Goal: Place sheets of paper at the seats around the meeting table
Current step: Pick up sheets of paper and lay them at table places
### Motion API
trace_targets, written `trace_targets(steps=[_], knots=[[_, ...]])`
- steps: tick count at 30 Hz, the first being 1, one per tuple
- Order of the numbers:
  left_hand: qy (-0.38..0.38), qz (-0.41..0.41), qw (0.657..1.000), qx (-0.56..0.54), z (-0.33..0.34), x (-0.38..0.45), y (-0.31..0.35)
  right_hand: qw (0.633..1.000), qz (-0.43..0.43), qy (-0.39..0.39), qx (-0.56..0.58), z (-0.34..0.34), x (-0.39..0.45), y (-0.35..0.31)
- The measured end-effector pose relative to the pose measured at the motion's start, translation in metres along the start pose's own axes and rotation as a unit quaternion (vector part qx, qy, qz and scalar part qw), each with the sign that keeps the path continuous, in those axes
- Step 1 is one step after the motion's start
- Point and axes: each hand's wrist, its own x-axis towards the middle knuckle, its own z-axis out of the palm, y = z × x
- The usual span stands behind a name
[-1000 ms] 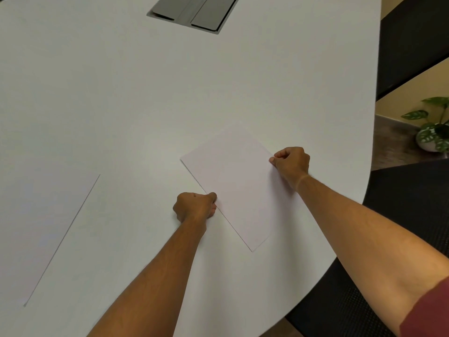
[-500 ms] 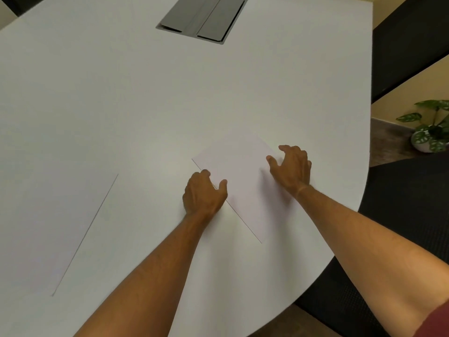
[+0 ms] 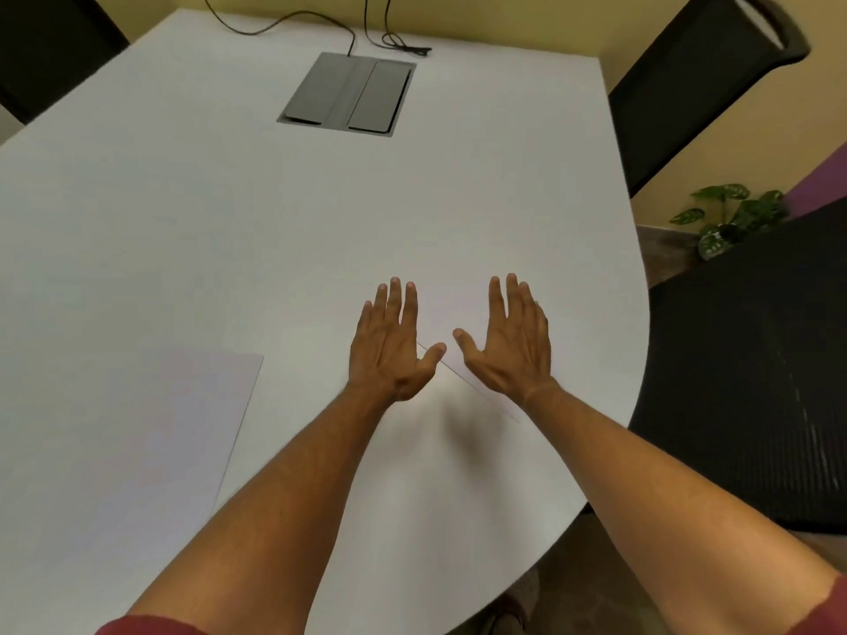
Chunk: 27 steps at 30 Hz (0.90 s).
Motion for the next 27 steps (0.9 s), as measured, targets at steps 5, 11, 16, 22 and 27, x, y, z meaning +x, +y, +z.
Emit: trace_targets(steps=[5, 11, 16, 22, 27], knots=[[0.004, 0.019, 0.999, 0.035, -0.015, -0.024, -0.017, 1.0, -0.012, 0.009, -0.027, -0.009, -0.038, -0.025], [0.021, 0.023, 0.999, 0.044, -0.036, -0.065, -0.035, 0.999, -0.018, 0.017, -0.038, -0.017, -0.082, -0.054], [0.036, 0.026, 0.998, 0.053, -0.055, -0.112, -0.052, 0.998, -0.03, 0.036, -0.031, -0.023, -0.126, -0.084], [0.047, 0.03, 0.996, 0.073, -0.078, -0.18, -0.081, 0.998, -0.035, 0.055, -0.016, -0.028, -0.182, -0.13], [0.054, 0.023, 0.996, 0.069, -0.099, -0.218, -0.114, 0.997, -0.051, 0.062, -0.007, -0.028, -0.209, -0.175]])
